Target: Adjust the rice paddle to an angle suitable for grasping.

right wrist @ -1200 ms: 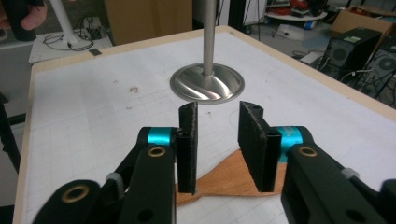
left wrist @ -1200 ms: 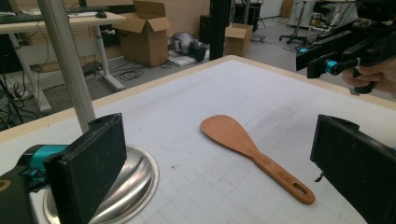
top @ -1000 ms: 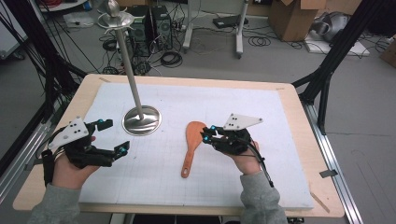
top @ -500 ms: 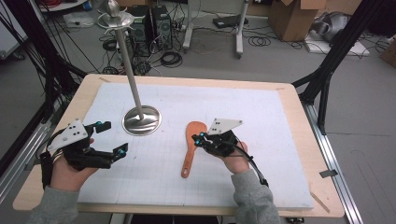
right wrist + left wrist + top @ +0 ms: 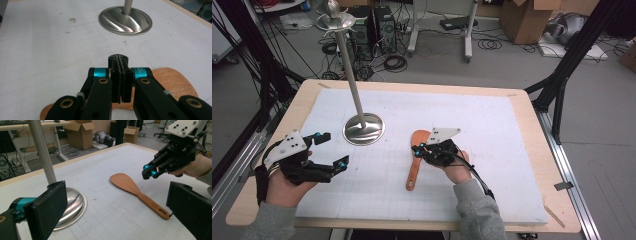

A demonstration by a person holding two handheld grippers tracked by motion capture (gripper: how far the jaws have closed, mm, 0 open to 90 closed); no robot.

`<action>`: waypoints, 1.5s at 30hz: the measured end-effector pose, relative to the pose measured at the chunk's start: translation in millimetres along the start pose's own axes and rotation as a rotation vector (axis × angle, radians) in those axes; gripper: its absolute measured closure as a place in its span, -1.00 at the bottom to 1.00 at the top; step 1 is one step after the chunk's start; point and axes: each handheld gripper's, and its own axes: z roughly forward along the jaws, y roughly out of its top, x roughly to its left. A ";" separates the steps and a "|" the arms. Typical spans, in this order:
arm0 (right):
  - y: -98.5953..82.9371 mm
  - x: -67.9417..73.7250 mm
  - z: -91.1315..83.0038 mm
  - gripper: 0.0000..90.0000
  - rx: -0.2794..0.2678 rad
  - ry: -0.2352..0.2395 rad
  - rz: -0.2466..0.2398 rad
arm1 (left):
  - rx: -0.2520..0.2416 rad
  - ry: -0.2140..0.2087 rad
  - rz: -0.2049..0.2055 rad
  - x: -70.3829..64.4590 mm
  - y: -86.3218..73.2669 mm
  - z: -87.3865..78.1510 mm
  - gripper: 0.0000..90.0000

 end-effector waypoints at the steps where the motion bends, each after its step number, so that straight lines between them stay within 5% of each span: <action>1: -0.7 -1.0 1.3 0.98 -0.002 0.003 0.012 | 0.000 -0.001 -0.001 -0.3 -0.3 0.5 -0.91; 5: -2.3 -9.3 4.1 0.98 -0.021 0.006 0.046 | 0.005 -0.007 0.002 -1.5 -0.9 2.6 -0.91; 13: -8.7 -21.3 19.6 0.98 0.026 0.008 0.073 | 0.010 -0.006 -0.004 -0.5 -2.3 4.5 -0.91; 45: -5.7 -33.8 74.5 0.98 0.154 -0.008 0.089 | 0.014 -0.005 0.009 2.5 -7.5 8.7 -0.91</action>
